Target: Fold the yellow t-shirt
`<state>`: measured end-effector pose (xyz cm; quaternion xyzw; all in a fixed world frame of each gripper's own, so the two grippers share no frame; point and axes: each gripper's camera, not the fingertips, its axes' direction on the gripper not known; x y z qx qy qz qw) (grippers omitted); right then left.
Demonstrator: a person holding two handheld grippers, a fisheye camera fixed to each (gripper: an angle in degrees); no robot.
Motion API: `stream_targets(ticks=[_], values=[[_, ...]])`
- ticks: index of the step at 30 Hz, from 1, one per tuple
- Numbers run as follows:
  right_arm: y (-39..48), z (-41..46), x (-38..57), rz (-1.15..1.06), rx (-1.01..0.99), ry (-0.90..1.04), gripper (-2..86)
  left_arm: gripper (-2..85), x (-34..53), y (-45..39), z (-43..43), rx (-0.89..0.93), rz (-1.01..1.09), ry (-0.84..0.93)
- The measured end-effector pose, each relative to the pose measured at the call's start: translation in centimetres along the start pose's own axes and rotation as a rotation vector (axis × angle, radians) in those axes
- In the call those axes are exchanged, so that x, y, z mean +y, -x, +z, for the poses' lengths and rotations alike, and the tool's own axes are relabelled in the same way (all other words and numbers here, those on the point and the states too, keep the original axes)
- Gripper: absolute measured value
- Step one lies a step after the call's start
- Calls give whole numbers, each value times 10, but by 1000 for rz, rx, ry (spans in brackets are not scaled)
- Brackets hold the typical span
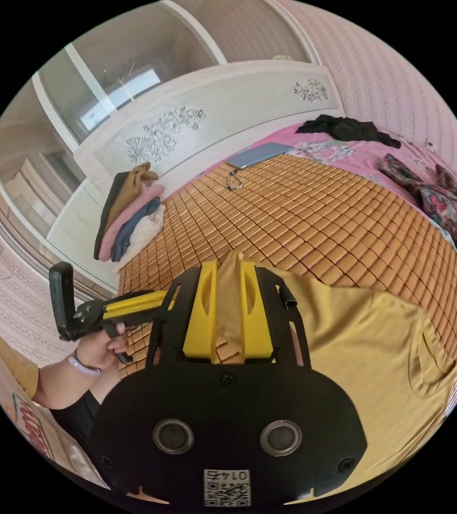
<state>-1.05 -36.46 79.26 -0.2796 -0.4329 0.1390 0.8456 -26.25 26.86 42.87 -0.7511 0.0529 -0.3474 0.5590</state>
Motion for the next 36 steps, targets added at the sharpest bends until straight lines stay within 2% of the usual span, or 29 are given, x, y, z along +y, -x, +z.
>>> stream_targets(ticks=[2,4,7,10,12,15,21,24,28,31,36], values=[[-15,-47,50,57,128,-49,57,30,6,-13,-9,7,39,-18],[-41,-105,122,211,287,-56,53,28,12,-30,-8,33,90,4],[-72,-171,213,501,356,-68,48,25,26,-66,9,122,156,102],[-90,-218,285,699,436,-83,46,21,36,-114,25,261,228,192],[-99,-239,310,752,465,-133,48,19,39,-161,36,350,343,238],[-122,-263,319,766,497,-217,50,19,39,-217,54,344,498,252],[-195,-268,284,747,476,-228,51,30,47,-290,108,354,593,349],[-222,-265,271,738,538,-170,49,34,59,-309,126,293,663,416],[-247,-265,285,784,452,-152,44,34,67,-315,126,273,692,377],[-239,-293,314,776,359,-311,34,35,71,-314,123,287,669,363],[-190,-351,385,804,411,-478,19,36,69,-319,107,324,672,327]])
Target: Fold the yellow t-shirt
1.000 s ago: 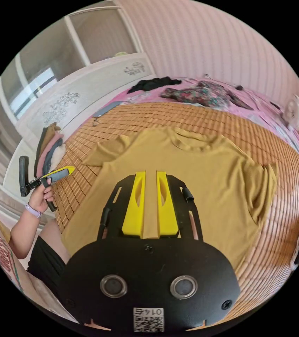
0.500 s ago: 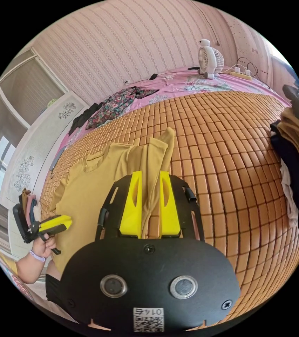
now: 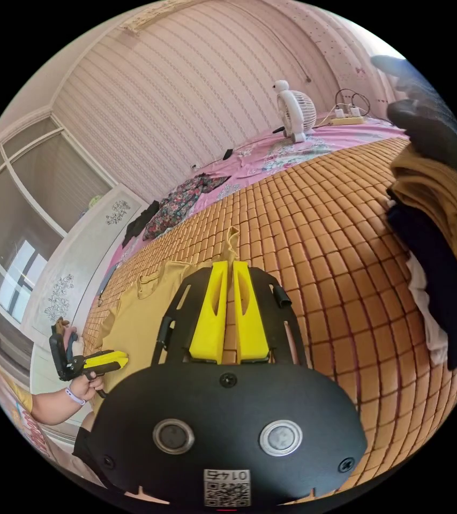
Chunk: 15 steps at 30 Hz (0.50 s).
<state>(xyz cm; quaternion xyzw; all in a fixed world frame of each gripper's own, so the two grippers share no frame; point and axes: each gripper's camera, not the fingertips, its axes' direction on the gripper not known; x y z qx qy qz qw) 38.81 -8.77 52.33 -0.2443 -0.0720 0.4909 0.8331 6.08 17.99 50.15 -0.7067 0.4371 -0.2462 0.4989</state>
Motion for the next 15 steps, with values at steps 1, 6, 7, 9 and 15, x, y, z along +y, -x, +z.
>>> stream_targets(ticks=[1,6,7,9,15], values=[[-10,-17,14,38,21,27,25,36,0,0,-4,5,-2,-16],[-25,-48,54,29,178,165,46,39,7,21,-43,-37,-71,-114],[-22,-49,55,7,196,174,51,39,8,25,-46,-59,-76,-111],[-11,-48,49,-45,232,150,59,41,16,40,-58,-139,-110,-89],[1,9,14,-73,325,169,43,47,46,112,-98,-391,-314,-112]])
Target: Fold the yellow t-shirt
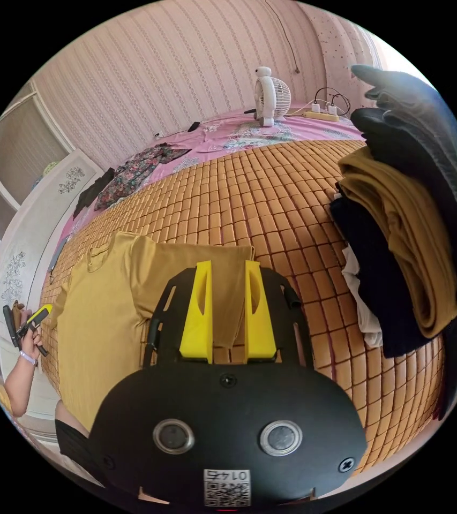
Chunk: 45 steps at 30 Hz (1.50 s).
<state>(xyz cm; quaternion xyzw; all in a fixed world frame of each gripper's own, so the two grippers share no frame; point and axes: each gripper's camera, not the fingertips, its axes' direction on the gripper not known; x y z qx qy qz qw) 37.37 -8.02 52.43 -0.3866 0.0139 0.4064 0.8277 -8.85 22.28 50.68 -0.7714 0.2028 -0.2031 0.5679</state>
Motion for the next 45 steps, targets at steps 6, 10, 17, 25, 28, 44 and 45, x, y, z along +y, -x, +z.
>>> stream_targets(ticks=[6,10,17,25,28,44,45], values=[[21,31,-7,-47,194,70,28,56,0,62,10,-158,-145,22],[18,34,-2,-24,276,61,18,57,7,82,26,-109,-229,88],[12,25,17,107,134,35,36,51,20,100,10,-64,-309,79],[90,-84,154,-229,534,-191,68,56,78,99,-78,51,-288,-18],[109,-118,229,-312,351,-122,77,47,129,78,-122,-16,-139,21],[161,-208,385,-240,122,-120,86,-1,309,74,-289,80,-138,-248],[170,-210,390,-267,110,-127,85,8,312,74,-294,108,-146,-273]])
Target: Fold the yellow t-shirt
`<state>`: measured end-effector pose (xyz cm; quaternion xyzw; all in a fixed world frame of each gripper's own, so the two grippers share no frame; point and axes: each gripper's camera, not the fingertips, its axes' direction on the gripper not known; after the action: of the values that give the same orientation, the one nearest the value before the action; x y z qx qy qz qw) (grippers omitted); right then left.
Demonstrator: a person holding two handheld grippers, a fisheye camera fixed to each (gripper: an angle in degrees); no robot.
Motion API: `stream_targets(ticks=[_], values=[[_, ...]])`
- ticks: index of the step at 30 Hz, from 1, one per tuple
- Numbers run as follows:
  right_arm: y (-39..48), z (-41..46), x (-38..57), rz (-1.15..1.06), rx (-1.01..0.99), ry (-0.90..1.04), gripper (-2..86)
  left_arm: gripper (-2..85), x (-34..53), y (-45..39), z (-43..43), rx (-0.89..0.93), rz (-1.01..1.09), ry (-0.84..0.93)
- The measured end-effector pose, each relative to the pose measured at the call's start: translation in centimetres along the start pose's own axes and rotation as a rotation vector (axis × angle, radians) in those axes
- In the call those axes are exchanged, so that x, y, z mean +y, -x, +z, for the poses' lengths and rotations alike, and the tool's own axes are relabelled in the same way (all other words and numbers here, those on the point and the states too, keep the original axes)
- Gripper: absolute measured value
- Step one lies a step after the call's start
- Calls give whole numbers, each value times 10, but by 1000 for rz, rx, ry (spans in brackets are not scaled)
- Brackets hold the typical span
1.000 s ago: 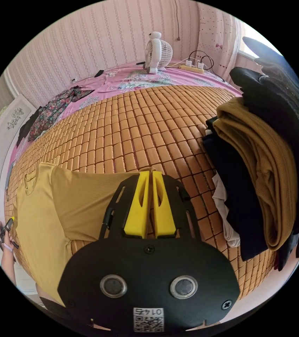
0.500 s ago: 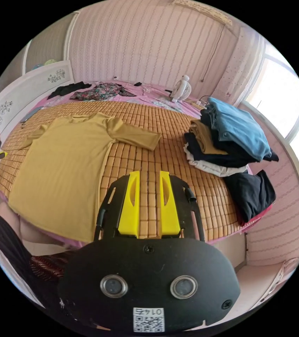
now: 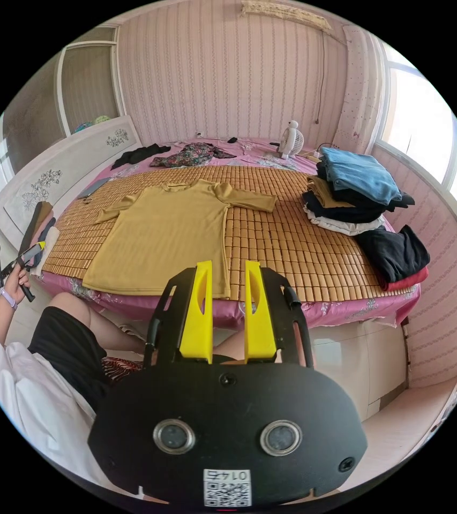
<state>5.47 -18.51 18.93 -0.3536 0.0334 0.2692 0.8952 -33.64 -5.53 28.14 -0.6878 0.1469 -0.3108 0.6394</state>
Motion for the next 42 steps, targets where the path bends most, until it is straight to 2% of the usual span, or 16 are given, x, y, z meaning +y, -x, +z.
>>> stream_targets(ticks=[7,17,22,26,31,34,39,42], values=[[41,1,-14,-152,-144,7,81,61,11,4,-22,-20,-59,-64],[95,37,-74,-310,-268,-82,54,89,-4,40,17,-21,-166,-16],[176,106,-154,-468,-569,20,40,95,-14,66,52,-50,-211,-30],[249,158,-201,-606,-563,77,56,100,-36,91,97,-17,-273,-41],[349,242,-260,-766,-591,215,79,92,-70,114,168,-3,-324,42],[390,286,-282,-802,-598,273,86,87,-91,125,206,23,-340,57],[441,341,-303,-825,-520,313,97,71,-120,126,262,-47,-315,102],[460,360,-309,-774,-518,311,66,61,-129,121,286,-85,-296,168]])
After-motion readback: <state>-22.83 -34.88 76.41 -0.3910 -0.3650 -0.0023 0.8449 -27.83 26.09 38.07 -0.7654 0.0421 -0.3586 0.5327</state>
